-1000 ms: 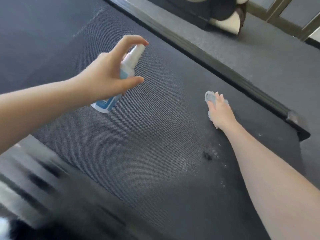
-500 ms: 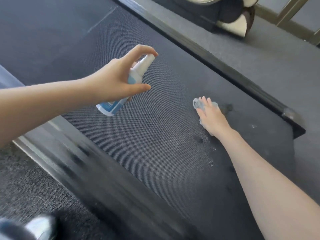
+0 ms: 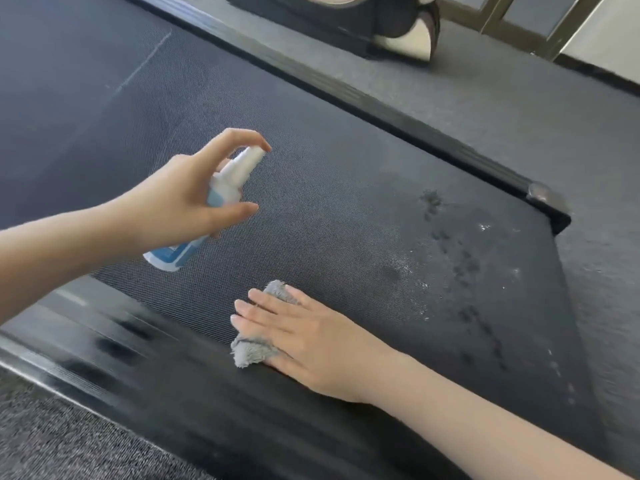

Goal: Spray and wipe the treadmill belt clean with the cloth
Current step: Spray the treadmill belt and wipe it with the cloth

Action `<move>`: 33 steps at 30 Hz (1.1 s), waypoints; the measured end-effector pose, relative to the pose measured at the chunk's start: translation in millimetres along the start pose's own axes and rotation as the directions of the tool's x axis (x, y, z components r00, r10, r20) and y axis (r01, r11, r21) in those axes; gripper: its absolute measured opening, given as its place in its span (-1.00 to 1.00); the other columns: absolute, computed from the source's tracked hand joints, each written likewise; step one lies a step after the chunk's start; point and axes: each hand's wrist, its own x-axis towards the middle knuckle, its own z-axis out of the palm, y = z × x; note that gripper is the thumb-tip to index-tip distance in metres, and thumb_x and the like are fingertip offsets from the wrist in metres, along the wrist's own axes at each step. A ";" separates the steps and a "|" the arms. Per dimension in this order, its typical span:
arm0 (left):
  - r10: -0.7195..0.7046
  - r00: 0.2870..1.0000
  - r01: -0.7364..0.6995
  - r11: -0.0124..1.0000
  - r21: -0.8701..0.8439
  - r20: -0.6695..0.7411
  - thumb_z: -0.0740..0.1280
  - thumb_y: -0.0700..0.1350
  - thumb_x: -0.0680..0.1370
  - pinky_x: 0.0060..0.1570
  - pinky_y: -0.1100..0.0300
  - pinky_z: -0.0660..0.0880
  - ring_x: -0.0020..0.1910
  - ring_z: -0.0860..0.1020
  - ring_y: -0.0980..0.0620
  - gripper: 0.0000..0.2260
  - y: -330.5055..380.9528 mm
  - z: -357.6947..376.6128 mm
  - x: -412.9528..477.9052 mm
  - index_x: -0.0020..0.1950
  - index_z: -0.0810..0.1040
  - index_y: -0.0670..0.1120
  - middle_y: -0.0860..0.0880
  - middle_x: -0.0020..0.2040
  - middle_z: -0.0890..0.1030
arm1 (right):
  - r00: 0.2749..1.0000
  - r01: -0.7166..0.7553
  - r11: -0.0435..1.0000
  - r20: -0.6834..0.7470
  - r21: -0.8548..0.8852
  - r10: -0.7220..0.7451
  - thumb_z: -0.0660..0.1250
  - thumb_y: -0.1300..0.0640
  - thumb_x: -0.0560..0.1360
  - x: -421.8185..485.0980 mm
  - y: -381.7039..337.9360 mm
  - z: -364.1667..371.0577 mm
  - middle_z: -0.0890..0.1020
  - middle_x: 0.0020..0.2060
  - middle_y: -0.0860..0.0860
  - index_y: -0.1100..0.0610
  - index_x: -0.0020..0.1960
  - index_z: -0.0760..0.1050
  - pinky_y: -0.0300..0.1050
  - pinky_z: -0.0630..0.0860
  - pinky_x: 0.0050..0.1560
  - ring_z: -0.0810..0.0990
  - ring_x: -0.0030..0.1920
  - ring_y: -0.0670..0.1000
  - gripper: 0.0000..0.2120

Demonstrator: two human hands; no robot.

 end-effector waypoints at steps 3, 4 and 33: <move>0.021 1.000 -0.020 1.000 -0.014 0.021 0.33 0.20 0.38 -0.30 -0.16 0.56 -0.46 0.55 -0.06 -0.48 -1.3 -0.3 -0.6 0.30 0.28 0.22 -0.08 -0.33 0.57 | 0.992 -0.121 0.984 -0.047 -0.130 0.115 -0.03 0.01 0.64 -7.7 14.6 3.2 0.16 0.51 -0.03 0.09 0.52 0.13 0.05 0.11 0.48 0.01 0.52 -0.04 -0.54; 0.026 0.999 -0.026 1.000 -0.015 0.026 0.31 0.21 0.37 -0.30 -0.18 0.55 -0.46 0.54 -0.08 -0.48 -2.8 0.1 -0.1 0.30 0.27 0.23 -0.09 -0.35 0.56 | 0.988 -0.150 0.974 -0.057 -0.172 0.142 -0.06 0.04 0.64 -9.1 21.8 4.8 0.16 0.51 0.01 0.10 0.51 0.15 0.09 0.14 0.47 0.03 0.52 0.00 -0.54; 0.146 0.989 -0.146 0.968 0.204 0.016 0.36 -0.20 0.43 -0.43 0.30 0.22 -0.47 0.41 0.15 -0.53 18.2 58.7 18.4 0.28 0.33 0.05 0.09 -0.49 0.37 | 0.513 -0.828 0.516 -0.074 0.222 0.855 0.00 0.03 0.66 -70.5 166.0 -36.7 0.02 0.53 -0.04 0.08 0.54 -0.02 -0.16 -0.09 0.44 -0.08 0.52 -0.03 -0.51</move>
